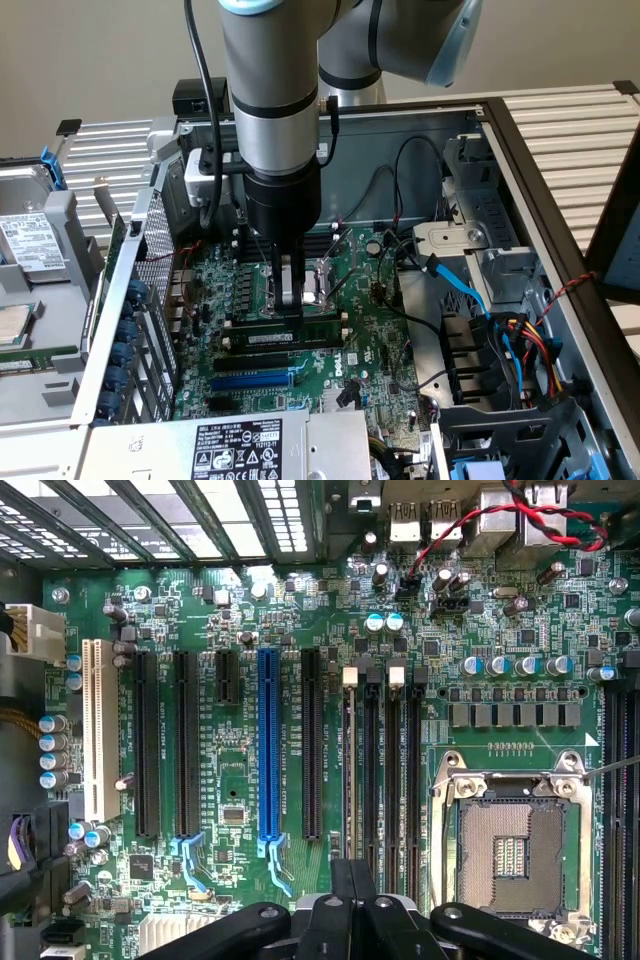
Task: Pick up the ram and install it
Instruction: 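Press down the ram until it locks into place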
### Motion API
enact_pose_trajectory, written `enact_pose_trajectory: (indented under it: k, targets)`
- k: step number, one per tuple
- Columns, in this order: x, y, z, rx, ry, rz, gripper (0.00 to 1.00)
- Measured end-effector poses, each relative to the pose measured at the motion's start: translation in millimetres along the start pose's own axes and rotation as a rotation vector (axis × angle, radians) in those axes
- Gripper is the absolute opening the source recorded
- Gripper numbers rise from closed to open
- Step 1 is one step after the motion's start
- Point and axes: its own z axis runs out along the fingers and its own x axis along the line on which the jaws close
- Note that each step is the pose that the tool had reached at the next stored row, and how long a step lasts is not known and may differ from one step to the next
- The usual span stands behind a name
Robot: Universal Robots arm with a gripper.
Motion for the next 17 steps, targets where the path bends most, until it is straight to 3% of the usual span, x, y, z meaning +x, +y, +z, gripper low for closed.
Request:
enact_pose_trajectory:
  k: [17]
  targets:
    - [0.8,0.0,0.0,0.0000,0.0000,0.000,0.11]
